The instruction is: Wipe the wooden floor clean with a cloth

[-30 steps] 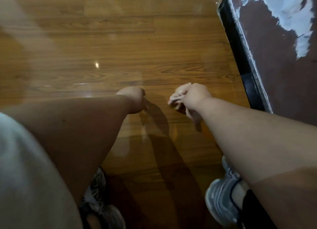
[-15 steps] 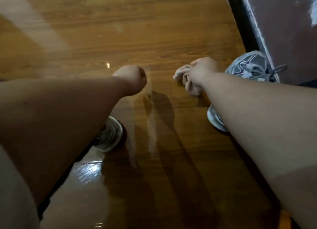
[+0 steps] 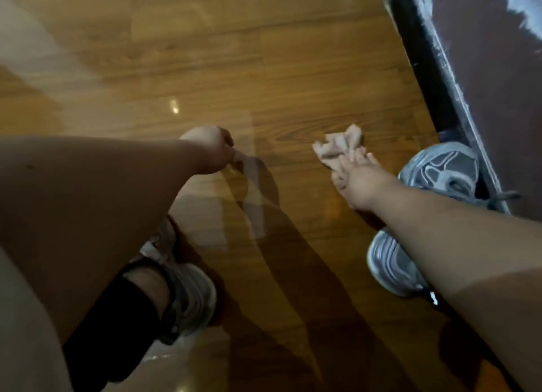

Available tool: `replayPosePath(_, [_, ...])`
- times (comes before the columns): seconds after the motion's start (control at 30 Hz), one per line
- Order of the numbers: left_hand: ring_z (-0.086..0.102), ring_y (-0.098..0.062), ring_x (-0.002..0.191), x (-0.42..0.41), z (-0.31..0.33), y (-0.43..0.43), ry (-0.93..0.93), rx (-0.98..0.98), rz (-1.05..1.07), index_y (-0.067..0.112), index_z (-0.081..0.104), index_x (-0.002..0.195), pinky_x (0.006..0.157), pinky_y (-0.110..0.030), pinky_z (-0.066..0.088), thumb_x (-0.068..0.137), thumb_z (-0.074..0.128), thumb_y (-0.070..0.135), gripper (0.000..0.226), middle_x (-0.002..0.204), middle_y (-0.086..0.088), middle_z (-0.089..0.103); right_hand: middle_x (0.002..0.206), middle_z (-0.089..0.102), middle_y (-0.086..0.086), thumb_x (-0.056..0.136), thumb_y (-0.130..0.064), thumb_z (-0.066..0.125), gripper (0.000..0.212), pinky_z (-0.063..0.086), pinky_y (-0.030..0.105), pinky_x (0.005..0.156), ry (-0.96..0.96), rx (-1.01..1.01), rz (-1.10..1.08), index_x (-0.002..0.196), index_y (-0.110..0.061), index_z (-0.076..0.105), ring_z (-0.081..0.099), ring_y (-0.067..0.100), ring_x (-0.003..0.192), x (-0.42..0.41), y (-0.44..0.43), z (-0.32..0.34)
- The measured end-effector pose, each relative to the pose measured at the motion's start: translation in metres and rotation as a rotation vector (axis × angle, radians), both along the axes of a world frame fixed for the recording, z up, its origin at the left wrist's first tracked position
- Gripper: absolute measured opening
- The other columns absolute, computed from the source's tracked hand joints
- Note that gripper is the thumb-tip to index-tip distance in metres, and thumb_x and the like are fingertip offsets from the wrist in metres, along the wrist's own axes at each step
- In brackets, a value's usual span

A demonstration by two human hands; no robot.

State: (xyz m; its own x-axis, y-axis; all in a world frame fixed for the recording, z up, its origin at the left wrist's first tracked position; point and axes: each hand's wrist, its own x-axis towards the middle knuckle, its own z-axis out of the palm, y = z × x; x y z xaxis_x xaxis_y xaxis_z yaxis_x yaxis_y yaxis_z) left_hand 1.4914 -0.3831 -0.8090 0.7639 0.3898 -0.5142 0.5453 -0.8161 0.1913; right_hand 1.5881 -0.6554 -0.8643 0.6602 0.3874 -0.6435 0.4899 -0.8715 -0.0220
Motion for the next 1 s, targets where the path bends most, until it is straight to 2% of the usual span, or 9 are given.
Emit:
replayPosePath(0.1, [0.053,-0.021,0.09,0.046,-0.001,-0.001,-0.026,-0.054,0.005,0.021,0.062,0.121,0.073,-0.028,0.039,0.094,0.053,0.03,0.029,0.11,-0.003,0.061,0.158,-0.023,0.014,0.096,-0.023,0.042,0.069,0.007,0.043,0.12,-0.061,-0.069,-0.196,0.154,-0.013,0.006,-0.013,0.029,0.147,0.028,0.0,-0.003])
replayPosePath(0.17, [0.051,-0.019,0.085,0.045,-0.003,-0.005,-0.014,-0.061,-0.019,0.023,0.062,0.12,0.067,-0.028,0.038,0.094,0.052,0.032,0.029,0.102,0.0,0.057,0.154,-0.034,0.01,0.087,-0.018,0.061,0.09,0.01,0.042,0.119,-0.053,-0.046,-0.27,0.154,-0.013,0.001,-0.016,0.029,0.146,0.025,0.008,-0.005])
replayPosePath(0.23, [0.052,-0.02,0.088,0.077,-0.015,-0.006,-0.004,-0.063,-0.115,0.025,0.06,0.122,0.066,-0.029,0.04,0.092,0.051,0.032,0.032,0.112,0.0,0.059,0.153,-0.035,0.006,0.081,-0.016,0.068,0.103,0.009,0.038,0.119,-0.027,-0.025,-0.372,0.154,-0.015,-0.005,-0.016,0.027,0.147,0.048,0.013,-0.009])
replayPosePath(0.37, [0.037,-0.027,0.133,0.09,-0.037,-0.002,0.047,-0.042,-0.268,0.032,0.037,0.144,0.103,-0.039,0.039,0.091,0.053,0.027,0.056,0.155,0.003,0.026,0.159,-0.017,0.013,0.097,-0.025,0.044,0.068,0.009,0.038,0.12,-0.114,0.153,-0.36,0.153,-0.008,0.01,-0.006,0.03,0.148,0.063,0.016,-0.012])
replayPosePath(0.5, [0.011,-0.028,0.145,0.113,-0.052,0.015,0.058,-0.02,-0.287,0.034,0.02,0.15,0.111,-0.048,0.028,0.09,0.056,0.031,0.07,0.161,0.004,0.003,0.16,-0.01,0.017,0.099,-0.024,0.04,0.063,0.012,0.043,0.12,-0.153,0.159,-0.337,0.152,-0.004,0.012,-0.001,0.034,0.147,0.108,0.024,-0.01])
replayPosePath(0.6, [0.015,-0.028,0.144,0.116,-0.055,0.027,0.046,0.016,-0.3,0.033,0.022,0.149,0.109,-0.047,0.03,0.091,0.055,0.035,0.068,0.161,0.003,0.004,0.16,-0.012,0.015,0.099,-0.022,0.04,0.065,0.018,0.039,0.117,-0.16,0.028,-0.433,0.153,-0.006,0.008,0.001,0.032,0.147,0.149,0.01,-0.01])
replayPosePath(0.73, [0.021,-0.029,0.141,0.125,-0.055,0.036,-0.056,-0.004,-0.231,0.029,0.034,0.145,0.11,-0.046,0.03,0.09,0.055,0.029,0.059,0.16,-0.001,0.013,0.155,0.023,0.018,0.094,-0.02,0.05,0.061,0.033,0.045,0.108,-0.258,0.027,-0.525,0.148,-0.003,0.026,0.032,0.038,0.135,0.174,-0.003,-0.007])
replayPosePath(0.87, [0.026,-0.027,0.139,0.132,-0.058,0.03,-0.186,-0.003,-0.267,0.026,0.039,0.143,0.11,-0.043,0.029,0.089,0.053,0.025,0.055,0.158,0.001,0.021,0.161,-0.006,0.015,0.1,-0.019,0.032,0.057,0.002,0.035,0.117,-0.348,0.185,-0.583,0.152,-0.003,0.012,-0.003,0.028,0.148,0.18,0.044,-0.026])
replayPosePath(1.0, [0.029,-0.026,0.137,0.146,-0.07,0.026,-0.264,-0.013,-0.29,0.022,0.048,0.137,0.108,-0.043,0.031,0.089,0.052,0.024,0.048,0.155,-0.001,0.028,0.162,-0.009,0.01,0.101,-0.03,0.028,0.059,-0.001,0.035,0.118,-0.351,0.235,-0.482,0.154,-0.011,0.008,-0.004,0.025,0.149,0.235,0.061,-0.039])
